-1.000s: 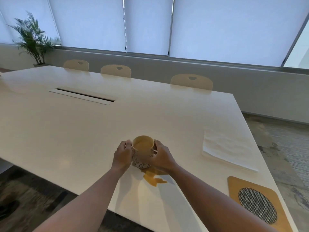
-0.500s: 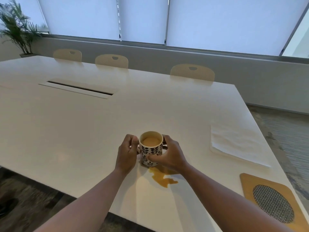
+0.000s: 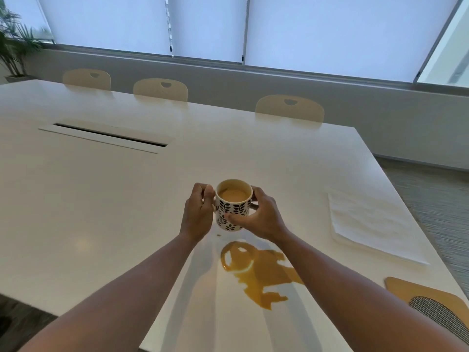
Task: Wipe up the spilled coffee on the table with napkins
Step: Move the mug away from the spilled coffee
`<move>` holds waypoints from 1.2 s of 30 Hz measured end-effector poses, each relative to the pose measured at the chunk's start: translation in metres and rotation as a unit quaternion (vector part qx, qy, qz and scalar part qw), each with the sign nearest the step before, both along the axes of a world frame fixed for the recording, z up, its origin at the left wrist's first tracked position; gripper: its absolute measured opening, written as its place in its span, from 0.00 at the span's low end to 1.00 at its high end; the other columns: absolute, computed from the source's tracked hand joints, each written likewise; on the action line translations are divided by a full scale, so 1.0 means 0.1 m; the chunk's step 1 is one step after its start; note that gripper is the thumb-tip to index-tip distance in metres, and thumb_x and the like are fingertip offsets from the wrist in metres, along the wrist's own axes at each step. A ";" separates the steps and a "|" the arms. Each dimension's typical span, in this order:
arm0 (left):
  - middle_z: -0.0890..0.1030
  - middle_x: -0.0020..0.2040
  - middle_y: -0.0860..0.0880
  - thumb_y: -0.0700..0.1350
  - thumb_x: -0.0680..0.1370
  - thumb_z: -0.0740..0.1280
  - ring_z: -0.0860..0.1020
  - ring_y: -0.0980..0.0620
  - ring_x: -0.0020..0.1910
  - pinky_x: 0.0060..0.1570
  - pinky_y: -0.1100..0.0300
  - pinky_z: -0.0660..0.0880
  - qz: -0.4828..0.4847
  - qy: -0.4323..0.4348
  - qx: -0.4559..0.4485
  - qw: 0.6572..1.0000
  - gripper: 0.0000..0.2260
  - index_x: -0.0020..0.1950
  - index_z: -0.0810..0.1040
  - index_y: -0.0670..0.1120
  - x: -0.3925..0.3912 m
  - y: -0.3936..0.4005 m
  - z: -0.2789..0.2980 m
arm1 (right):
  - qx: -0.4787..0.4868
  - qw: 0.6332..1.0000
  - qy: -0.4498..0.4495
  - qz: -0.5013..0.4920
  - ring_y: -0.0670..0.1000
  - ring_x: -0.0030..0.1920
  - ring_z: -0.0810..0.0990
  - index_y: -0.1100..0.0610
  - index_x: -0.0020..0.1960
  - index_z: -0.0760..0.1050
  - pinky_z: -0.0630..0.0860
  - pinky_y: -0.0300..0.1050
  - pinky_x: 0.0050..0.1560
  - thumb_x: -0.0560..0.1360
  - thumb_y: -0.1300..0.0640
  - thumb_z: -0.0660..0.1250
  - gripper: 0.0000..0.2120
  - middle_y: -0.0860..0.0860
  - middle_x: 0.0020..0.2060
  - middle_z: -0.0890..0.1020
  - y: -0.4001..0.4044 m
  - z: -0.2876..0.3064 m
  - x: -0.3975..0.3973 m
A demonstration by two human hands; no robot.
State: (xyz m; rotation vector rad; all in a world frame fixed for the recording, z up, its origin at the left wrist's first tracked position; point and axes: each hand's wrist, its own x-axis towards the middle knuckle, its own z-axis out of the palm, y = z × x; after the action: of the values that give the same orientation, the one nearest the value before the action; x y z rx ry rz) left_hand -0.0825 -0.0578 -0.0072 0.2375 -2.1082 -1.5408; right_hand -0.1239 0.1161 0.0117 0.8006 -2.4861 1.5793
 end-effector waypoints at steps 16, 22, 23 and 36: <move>0.78 0.43 0.50 0.52 0.84 0.54 0.77 0.50 0.42 0.44 0.48 0.77 0.004 -0.051 0.027 0.998 0.10 0.47 0.71 0.51 -0.55 -0.32 -0.18 | 0.009 0.998 -0.056 0.006 0.45 0.54 0.81 0.54 0.65 0.72 0.80 0.41 0.54 0.60 0.48 0.81 0.37 0.47 0.54 0.81 -0.35 -0.13 -0.45; 0.77 0.43 0.49 0.51 0.85 0.53 0.76 0.50 0.43 0.45 0.49 0.77 0.007 -0.065 0.052 0.996 0.11 0.48 0.71 0.50 -0.57 -0.33 -0.24 | 0.020 0.998 -0.066 0.011 0.45 0.53 0.81 0.54 0.64 0.72 0.79 0.38 0.53 0.61 0.50 0.81 0.35 0.44 0.52 0.80 -0.39 -0.19 -0.47; 0.77 0.43 0.48 0.51 0.85 0.53 0.76 0.50 0.43 0.46 0.48 0.77 0.006 -0.066 0.055 0.996 0.11 0.49 0.71 0.50 -0.57 -0.33 -0.24 | 0.021 0.997 -0.067 0.011 0.45 0.54 0.80 0.54 0.64 0.72 0.79 0.38 0.53 0.61 0.50 0.81 0.35 0.44 0.52 0.80 -0.39 -0.20 -0.47; 0.80 0.44 0.51 0.46 0.84 0.55 0.77 0.59 0.38 0.34 0.68 0.71 0.036 -0.058 0.042 0.997 0.11 0.50 0.76 0.47 -0.56 -0.33 -0.12 | 0.074 0.993 -0.082 0.047 0.47 0.60 0.77 0.56 0.70 0.67 0.77 0.40 0.58 0.62 0.46 0.81 0.43 0.49 0.61 0.78 -0.30 -0.13 -0.49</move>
State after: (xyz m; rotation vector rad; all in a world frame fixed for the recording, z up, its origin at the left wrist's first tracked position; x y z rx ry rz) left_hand -0.1385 -0.0911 -0.0196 0.4388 -2.1000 -1.6104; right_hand -0.1733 0.0860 -0.0013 0.8496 -2.7472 1.5642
